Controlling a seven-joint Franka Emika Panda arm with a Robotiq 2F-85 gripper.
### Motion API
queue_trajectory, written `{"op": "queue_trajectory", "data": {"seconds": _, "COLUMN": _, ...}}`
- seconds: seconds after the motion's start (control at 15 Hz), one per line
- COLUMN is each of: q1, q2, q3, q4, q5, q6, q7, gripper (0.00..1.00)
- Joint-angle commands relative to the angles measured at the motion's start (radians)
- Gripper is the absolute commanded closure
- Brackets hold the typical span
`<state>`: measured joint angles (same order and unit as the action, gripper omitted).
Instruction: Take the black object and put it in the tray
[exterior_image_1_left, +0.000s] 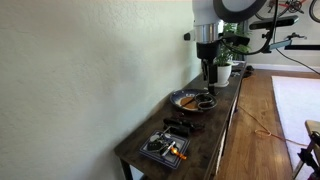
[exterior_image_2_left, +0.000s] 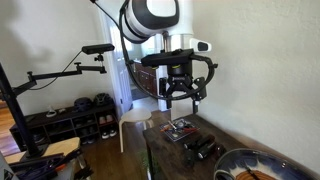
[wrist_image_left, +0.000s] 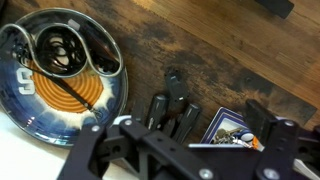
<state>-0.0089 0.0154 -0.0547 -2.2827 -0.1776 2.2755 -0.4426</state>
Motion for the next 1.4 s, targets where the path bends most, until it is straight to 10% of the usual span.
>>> {"op": "queue_trajectory", "data": {"seconds": 0.0, "q1": -0.004, "q2": 0.083, "q3": 0.018, "q4": 0.018, "q5": -0.049, "q6": 0.084, "q7": 0.040, "gripper": 0.00}}
{"op": "queue_trajectory", "data": {"seconds": 1.33, "q1": -0.021, "q2": 0.310, "q3": 0.021, "q4": 0.014, "q5": -0.108, "q6": 0.274, "q7": 0.019, "gripper": 0.00}}
